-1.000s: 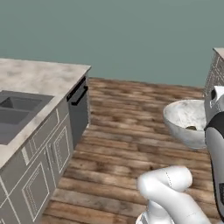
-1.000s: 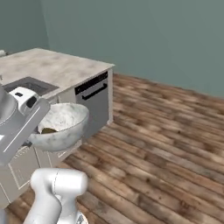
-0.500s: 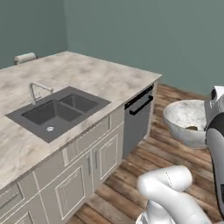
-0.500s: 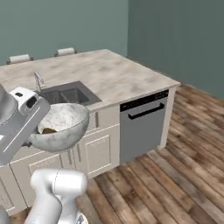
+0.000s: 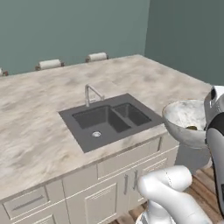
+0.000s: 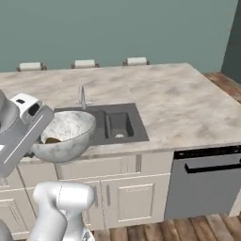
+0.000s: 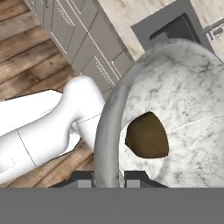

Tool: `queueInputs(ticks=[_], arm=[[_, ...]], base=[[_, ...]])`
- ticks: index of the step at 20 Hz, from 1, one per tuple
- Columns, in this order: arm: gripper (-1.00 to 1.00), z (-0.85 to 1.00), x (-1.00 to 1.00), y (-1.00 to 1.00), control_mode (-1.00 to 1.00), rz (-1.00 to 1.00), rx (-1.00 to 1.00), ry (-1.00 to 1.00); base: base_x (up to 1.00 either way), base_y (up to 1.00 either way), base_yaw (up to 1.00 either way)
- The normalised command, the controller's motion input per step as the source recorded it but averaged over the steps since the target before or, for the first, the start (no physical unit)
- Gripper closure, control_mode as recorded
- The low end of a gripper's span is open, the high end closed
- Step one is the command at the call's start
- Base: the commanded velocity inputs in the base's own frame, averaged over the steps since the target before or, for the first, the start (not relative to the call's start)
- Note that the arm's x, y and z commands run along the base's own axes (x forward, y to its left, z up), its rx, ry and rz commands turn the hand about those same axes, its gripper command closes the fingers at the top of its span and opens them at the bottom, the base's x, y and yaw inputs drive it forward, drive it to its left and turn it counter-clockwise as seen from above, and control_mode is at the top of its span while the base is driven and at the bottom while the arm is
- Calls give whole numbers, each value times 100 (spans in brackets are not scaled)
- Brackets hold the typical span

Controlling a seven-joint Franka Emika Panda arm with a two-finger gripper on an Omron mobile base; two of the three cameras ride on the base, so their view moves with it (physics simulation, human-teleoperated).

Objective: Pick the kiwi from the cabinet and place it in the bowl. Then pick the bowl and place it in the sink. Then turn on the sink facuet.

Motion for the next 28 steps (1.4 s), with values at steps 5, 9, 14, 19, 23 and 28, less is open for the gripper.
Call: queueInputs(ticks=[5,9,14,19,23,28], arm=[[100,0,0,0,100,0,0,0],[100,0,0,0,100,0,0,0],[100,0,0,0,100,0,0,0],[100,0,0,0,100,0,0,0],[100,0,0,0,100,0,0,0],[100,0,0,0,100,0,0,0]], base=[[79,-48,48],[30,-73,35],[5,-49,26],[39,3,1],[47,0,-4],[36,1,-8]])
